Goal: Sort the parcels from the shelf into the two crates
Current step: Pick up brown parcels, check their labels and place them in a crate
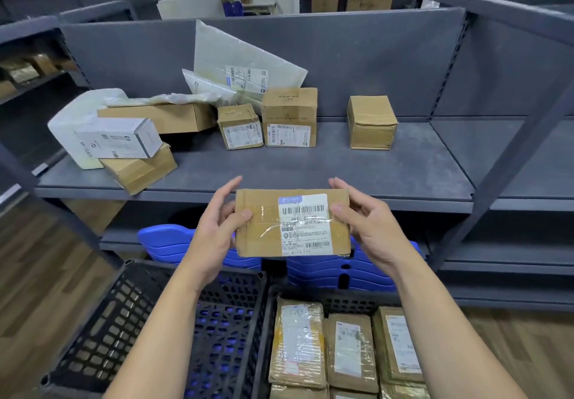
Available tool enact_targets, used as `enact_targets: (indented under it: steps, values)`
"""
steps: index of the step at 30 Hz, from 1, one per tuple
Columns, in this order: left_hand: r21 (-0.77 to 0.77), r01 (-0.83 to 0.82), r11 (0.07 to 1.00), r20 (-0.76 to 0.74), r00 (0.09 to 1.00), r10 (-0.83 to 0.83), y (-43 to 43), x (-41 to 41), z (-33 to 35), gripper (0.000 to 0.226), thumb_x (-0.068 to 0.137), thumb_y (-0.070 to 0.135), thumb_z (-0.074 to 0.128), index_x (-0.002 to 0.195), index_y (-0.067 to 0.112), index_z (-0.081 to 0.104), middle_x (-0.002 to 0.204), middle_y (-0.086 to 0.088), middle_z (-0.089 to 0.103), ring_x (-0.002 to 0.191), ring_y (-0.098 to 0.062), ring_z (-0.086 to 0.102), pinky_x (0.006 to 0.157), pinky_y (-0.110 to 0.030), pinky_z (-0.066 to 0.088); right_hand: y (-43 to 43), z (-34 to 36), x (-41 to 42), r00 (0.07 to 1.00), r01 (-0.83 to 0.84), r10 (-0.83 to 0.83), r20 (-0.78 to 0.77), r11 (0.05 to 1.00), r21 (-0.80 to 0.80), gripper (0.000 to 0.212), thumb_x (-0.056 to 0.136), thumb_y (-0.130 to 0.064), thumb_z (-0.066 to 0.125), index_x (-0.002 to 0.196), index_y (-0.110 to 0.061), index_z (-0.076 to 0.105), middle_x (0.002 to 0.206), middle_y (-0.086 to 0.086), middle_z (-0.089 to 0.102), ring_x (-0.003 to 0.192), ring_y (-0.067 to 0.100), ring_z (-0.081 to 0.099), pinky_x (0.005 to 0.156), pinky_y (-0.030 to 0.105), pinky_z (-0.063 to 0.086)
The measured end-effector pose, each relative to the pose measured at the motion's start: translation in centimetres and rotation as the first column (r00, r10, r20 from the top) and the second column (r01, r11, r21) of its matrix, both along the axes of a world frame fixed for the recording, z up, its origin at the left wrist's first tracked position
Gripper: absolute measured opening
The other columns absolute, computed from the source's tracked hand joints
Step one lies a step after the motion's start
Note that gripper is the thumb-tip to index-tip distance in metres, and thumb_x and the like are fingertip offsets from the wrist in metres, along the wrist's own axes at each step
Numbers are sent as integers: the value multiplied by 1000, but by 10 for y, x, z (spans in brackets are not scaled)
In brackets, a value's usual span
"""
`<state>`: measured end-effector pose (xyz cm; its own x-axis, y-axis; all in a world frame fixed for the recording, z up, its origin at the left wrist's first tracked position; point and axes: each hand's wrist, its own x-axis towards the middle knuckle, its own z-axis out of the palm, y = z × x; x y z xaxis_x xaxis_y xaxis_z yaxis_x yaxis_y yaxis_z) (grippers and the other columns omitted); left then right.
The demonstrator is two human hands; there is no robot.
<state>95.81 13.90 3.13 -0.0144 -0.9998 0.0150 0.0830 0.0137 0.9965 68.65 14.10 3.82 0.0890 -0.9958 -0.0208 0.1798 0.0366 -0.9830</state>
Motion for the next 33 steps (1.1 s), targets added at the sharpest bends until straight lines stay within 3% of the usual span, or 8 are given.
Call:
enact_targets:
  steps: [6,12,17,21,23,26,29,33]
  values:
    - [133,-34,991,-64,997,43,3,1,10,26,106,22,55,127,28,70,122,-11,74,97,-21,71,72,-40,57,4,-1,-2,909,72,-195,-368,944,-322,62,109,-11,48,150,-54,32,152,-17,50,131,-1,55,106,25,47]
    - [334,-147,931,-103,976,190,-5,8,20,29,104,40,56,113,20,75,115,-12,77,94,-22,71,83,-45,58,5,-18,-6,449,-301,-333,-829,817,-491,102,86,-17,75,158,-56,14,169,-12,19,124,14,58,74,27,51]
    - [410,-76,909,-106,986,131,-8,15,24,48,101,60,51,119,22,76,113,-10,78,94,-24,73,64,-35,60,-4,-27,14,543,-313,-492,-680,633,-708,81,68,-5,82,142,-18,51,155,5,48,136,25,53,98,36,55]
    - [403,-115,908,-164,967,195,-9,23,21,71,100,74,33,133,20,65,111,-11,76,90,-27,73,61,-38,58,-4,-28,23,666,-170,-411,-622,728,-664,75,71,-5,83,140,-17,57,146,-4,58,135,12,55,108,27,48]
    - [386,-193,902,-135,955,263,-8,25,18,68,102,71,32,134,20,63,117,-15,73,102,-32,71,67,-41,58,-1,-25,34,827,48,-318,-464,862,-505,63,79,-8,85,134,-24,59,135,-10,66,123,6,63,99,21,51]
    - [375,-222,900,-138,947,291,-7,27,13,62,105,65,35,128,17,67,119,-17,72,104,-34,70,69,-41,58,0,-16,50,962,238,-230,147,971,-36,33,97,-13,70,128,-19,61,117,6,76,109,22,74,88,29,59]
    - [364,-214,907,-134,951,278,-7,27,10,56,106,59,40,126,15,69,115,-16,73,95,-31,69,69,-41,57,-3,-11,53,695,-3,-271,666,925,379,40,101,-38,59,131,-11,61,109,18,75,93,28,76,82,35,58]
    - [320,-203,925,-97,965,245,-8,22,8,40,107,45,47,121,15,70,106,-13,74,86,-27,69,68,-40,58,-6,-16,52,475,-171,-307,824,887,429,50,90,-40,67,126,-6,67,109,14,70,77,22,67,73,29,52]
